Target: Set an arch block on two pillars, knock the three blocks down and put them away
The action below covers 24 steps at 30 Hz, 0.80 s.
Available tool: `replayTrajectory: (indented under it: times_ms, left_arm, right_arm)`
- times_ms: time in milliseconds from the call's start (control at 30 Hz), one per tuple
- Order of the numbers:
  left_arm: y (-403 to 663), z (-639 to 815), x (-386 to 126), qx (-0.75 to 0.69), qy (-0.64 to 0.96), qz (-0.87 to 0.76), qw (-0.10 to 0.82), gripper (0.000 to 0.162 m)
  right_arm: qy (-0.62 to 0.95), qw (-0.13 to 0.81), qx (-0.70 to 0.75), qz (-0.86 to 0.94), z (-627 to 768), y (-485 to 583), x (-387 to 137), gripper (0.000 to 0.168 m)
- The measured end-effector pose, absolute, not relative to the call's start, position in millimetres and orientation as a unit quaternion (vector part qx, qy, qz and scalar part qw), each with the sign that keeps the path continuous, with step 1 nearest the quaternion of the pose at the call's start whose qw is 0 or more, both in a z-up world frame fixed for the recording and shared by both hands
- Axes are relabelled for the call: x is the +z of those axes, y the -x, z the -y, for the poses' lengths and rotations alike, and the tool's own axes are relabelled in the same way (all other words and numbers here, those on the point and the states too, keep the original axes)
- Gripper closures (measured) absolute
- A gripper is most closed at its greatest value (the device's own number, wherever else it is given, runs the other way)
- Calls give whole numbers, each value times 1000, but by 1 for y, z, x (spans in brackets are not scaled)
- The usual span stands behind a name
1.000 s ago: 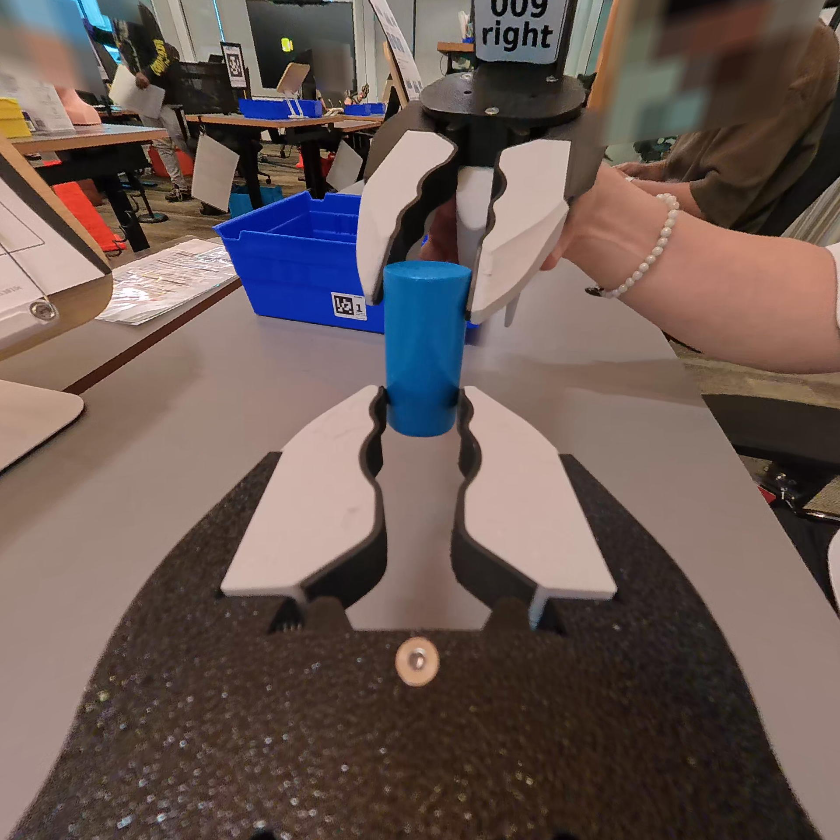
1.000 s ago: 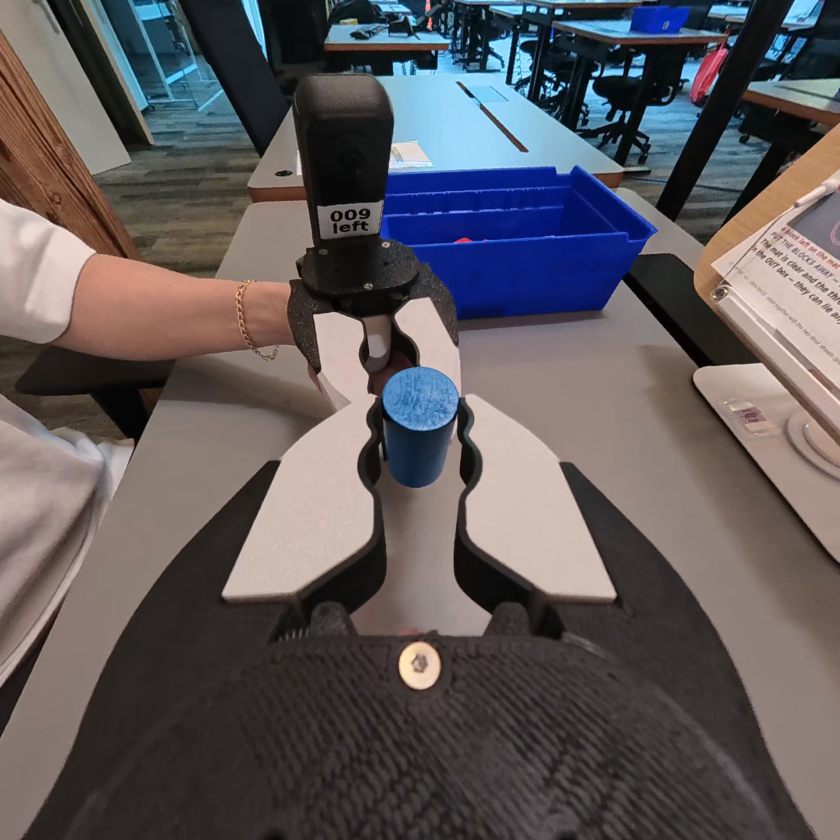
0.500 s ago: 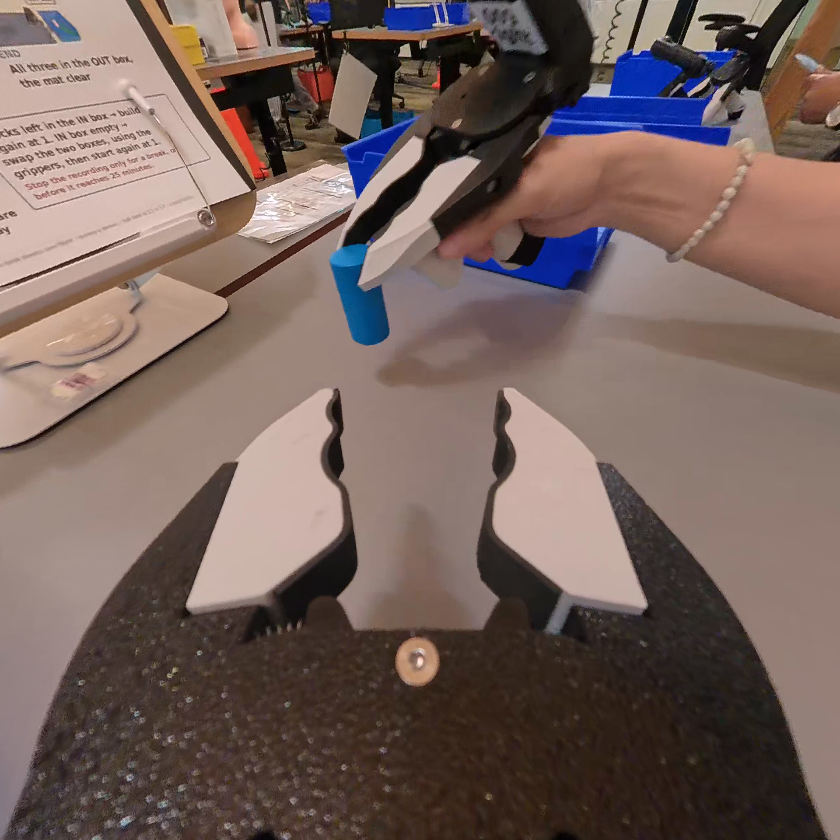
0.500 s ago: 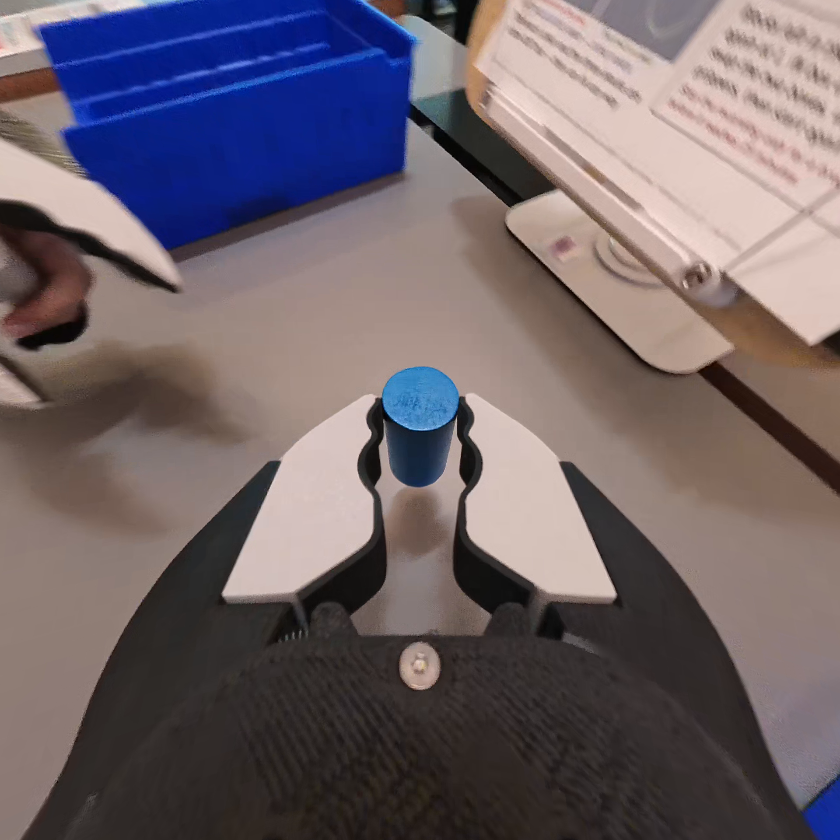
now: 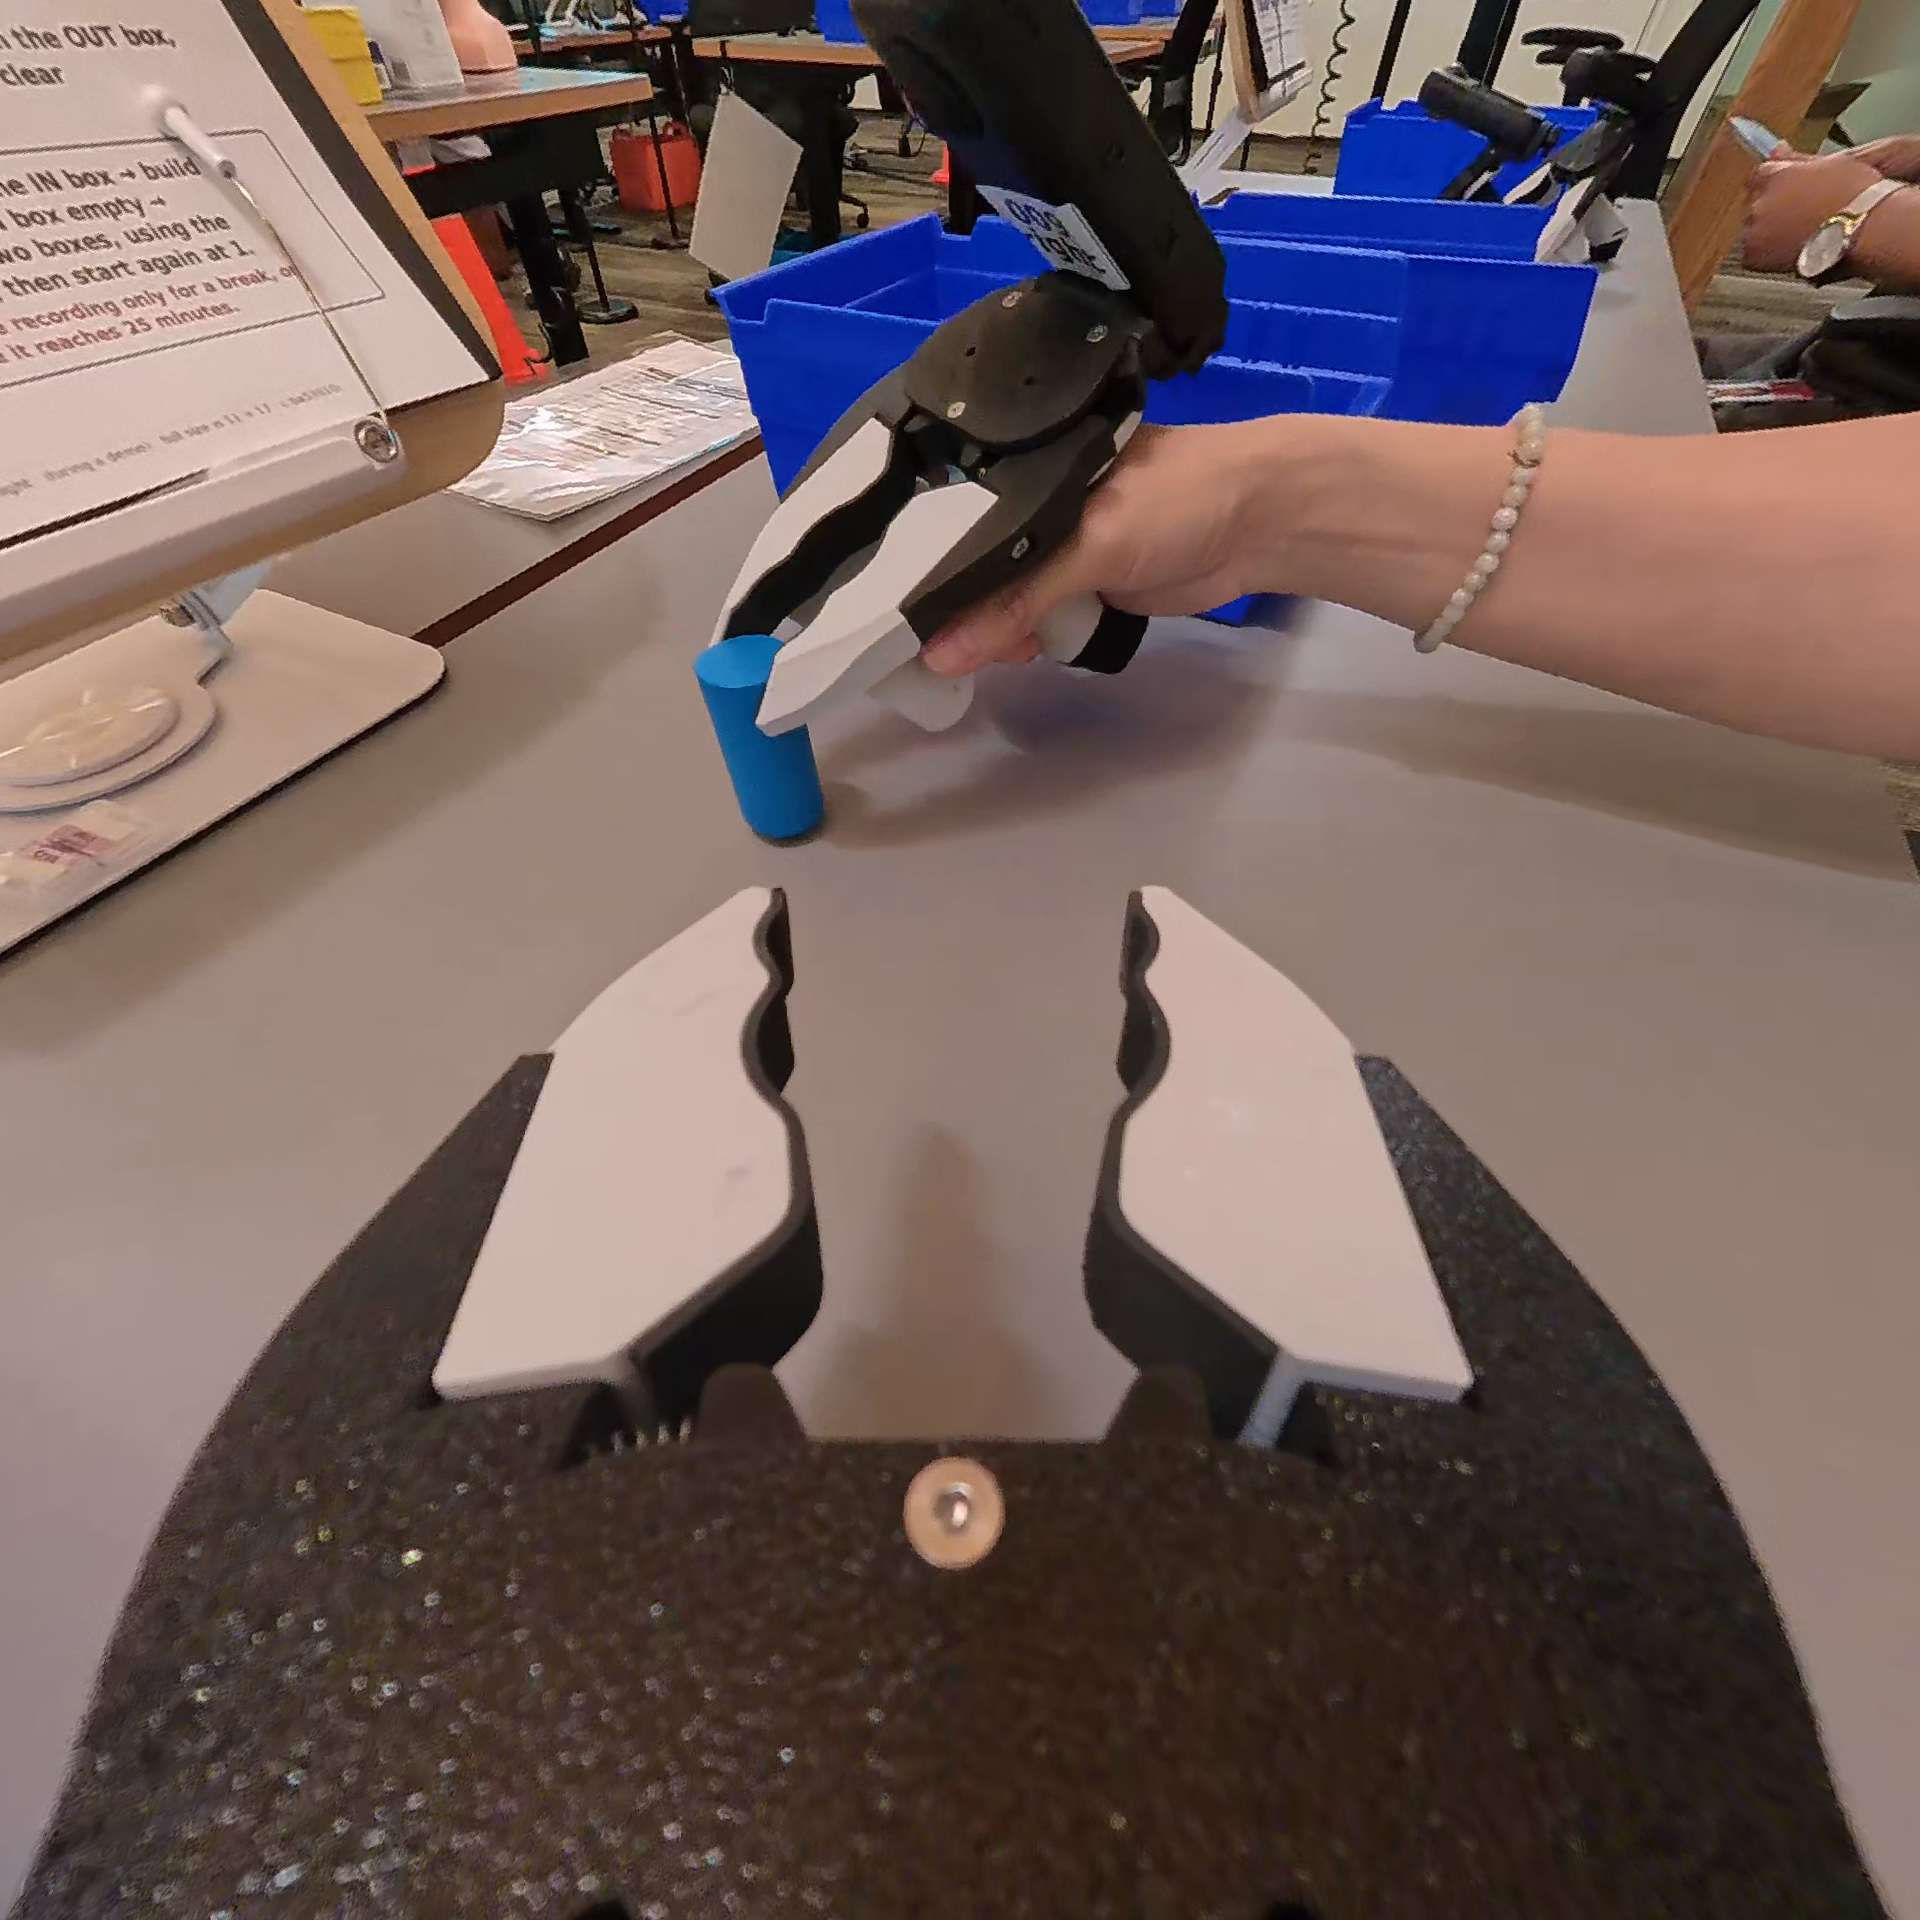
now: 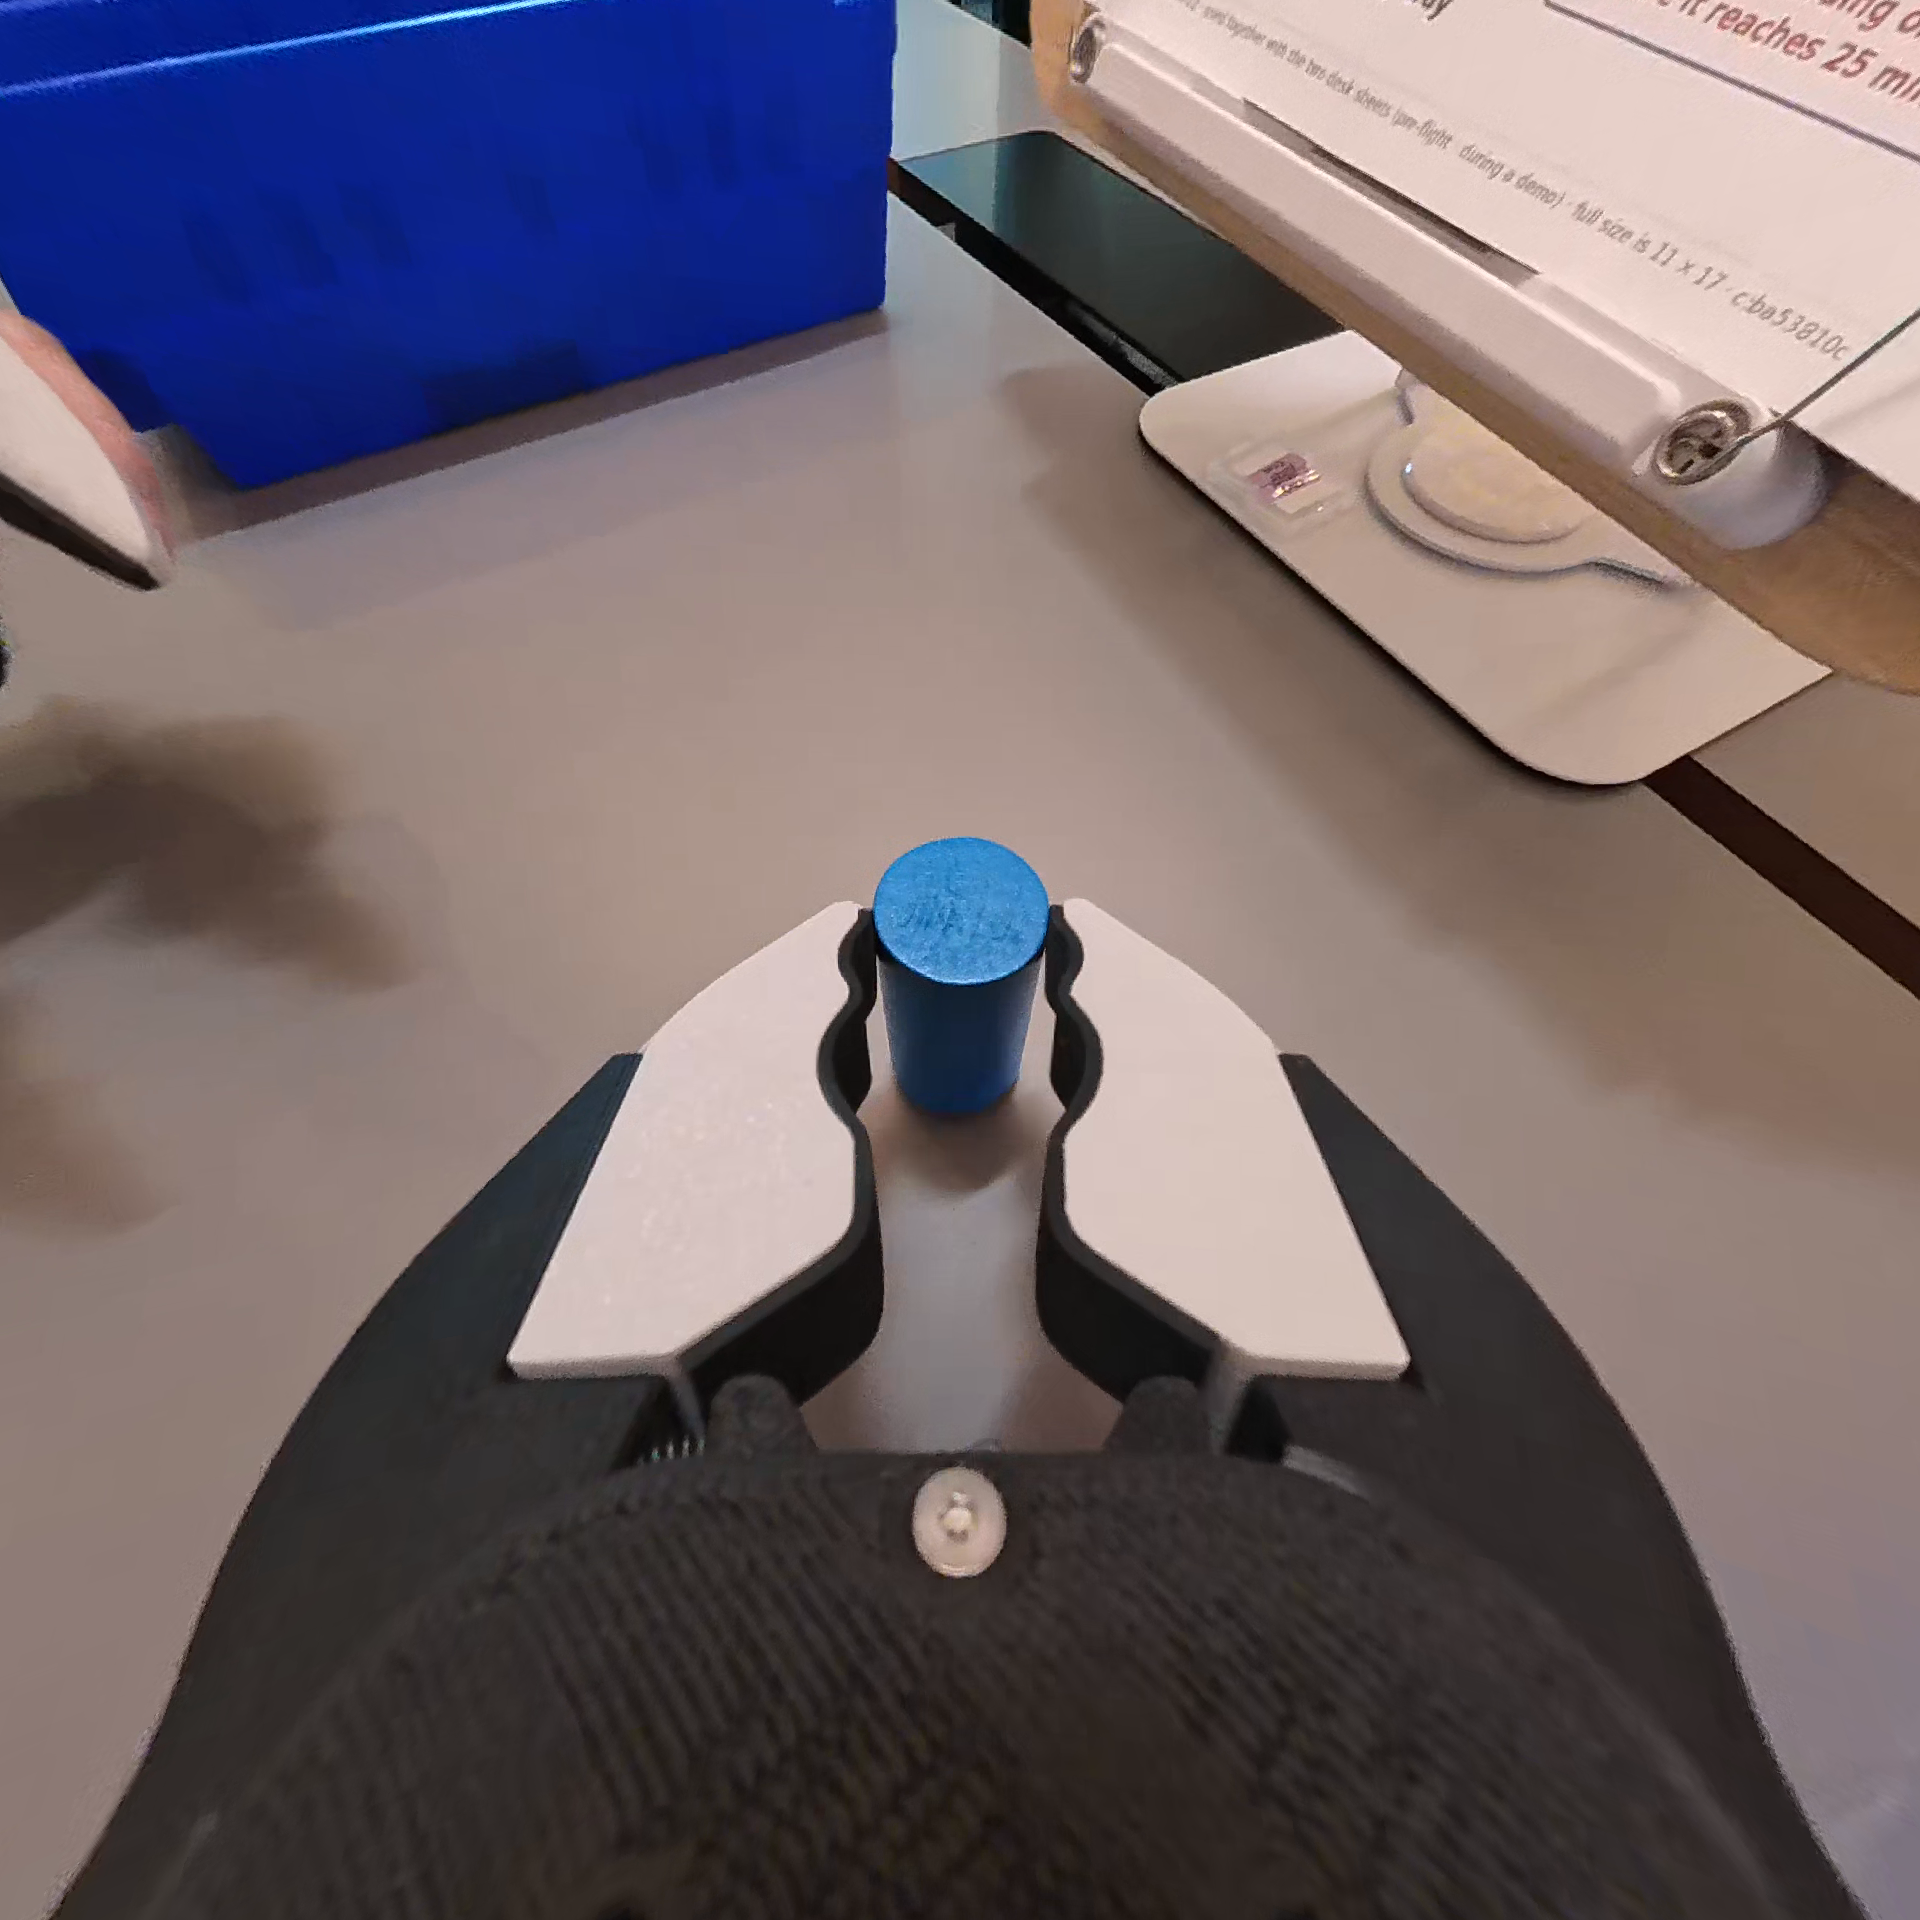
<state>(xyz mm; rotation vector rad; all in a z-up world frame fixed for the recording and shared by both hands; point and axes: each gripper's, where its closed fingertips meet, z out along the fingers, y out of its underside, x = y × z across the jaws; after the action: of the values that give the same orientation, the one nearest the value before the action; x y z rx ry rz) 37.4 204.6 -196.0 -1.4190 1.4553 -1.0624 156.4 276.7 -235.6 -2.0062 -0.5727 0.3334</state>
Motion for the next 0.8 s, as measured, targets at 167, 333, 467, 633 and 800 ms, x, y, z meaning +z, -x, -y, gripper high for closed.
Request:
replayTrajectory:
  times_ms: [167,333,467,633,800]
  left_arm:
    - [-37,-207,-196,-434,568,-569,407,102]
    - [-35,-208,-197,-439,573,-563,404,101]
    - [-35,-207,-197,-437,573,-564,404,99]
    - [-25,-212,-170,-440,574,-539,432,99]
    - [31,-270,-113,-380,637,-450,497,108]
  right_arm:
    - [825,493,135,242,-277,-155,-241,137]
    - [823,498,142,235,-277,-155,-240,137]
    - [824,496,144,232,-278,-155,-240,135]
    - [825,496,158,218,-276,-155,-229,90]
    - [811,526,160,198,-256,-155,-200,84]
